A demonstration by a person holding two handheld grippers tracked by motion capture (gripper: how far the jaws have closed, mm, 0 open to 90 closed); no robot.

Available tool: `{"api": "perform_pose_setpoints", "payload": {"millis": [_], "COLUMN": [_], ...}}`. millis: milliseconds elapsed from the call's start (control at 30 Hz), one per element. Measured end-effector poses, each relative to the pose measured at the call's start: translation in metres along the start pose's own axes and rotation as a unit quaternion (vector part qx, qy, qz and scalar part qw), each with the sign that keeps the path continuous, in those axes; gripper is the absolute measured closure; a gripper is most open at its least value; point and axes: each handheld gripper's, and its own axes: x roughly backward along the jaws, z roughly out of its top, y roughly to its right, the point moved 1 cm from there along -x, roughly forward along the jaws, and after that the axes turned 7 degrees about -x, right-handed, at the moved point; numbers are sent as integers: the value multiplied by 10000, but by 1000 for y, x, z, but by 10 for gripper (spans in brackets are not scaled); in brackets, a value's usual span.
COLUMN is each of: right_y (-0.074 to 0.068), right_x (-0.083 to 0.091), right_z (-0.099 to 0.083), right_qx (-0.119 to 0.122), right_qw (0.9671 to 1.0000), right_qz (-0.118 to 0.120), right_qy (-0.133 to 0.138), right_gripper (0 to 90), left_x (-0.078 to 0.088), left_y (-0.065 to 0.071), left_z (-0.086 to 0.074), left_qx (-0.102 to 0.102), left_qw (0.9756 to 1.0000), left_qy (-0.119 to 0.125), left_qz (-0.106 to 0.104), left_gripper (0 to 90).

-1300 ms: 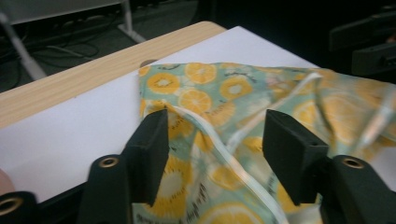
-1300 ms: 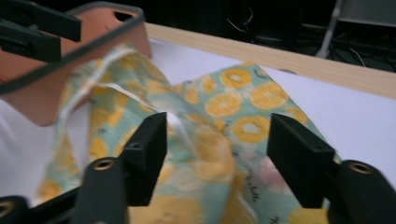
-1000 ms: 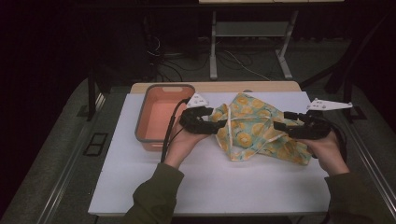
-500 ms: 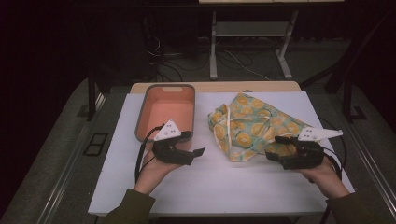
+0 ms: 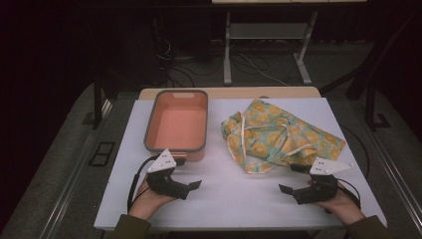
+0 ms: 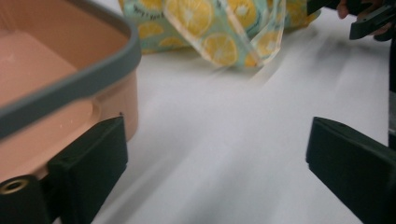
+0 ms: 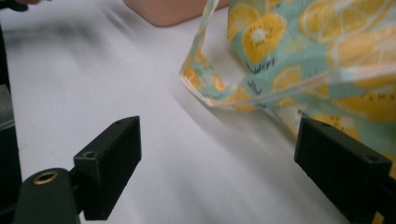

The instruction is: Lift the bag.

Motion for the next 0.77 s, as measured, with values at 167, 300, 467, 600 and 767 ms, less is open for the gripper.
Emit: {"api": "perform_pose_setpoints", "payload": {"millis": [167,300,467,600,767], "right_y": [3,5,6,5,5], "right_x": [-4,-6,-6,-6,-6], "right_z": [-7,-8,-8,-8,-7], "right_qx": [15,64,60,65,77], "right_qw": [9998,9996,9996,9996,9996], "right_qz": [-85,-114,-128,-124,-109], "right_qy": [-183,-257,-249,-250,-247], "right_gripper": [144,144,144,144,145], "left_x": [-2,-5,-7,-7,-7], "left_y": [0,-2,-1,-1,-1], "left_z": [-13,-18,-19,-18,-18], "left_qx": [53,94,93,89,81], "left_qw": [9999,9996,9994,9995,9994], "left_qy": [-140,-281,-315,-296,-308], "left_qz": [7,-36,-66,-90,-102], "left_gripper": [0,0,0,0,0]}}
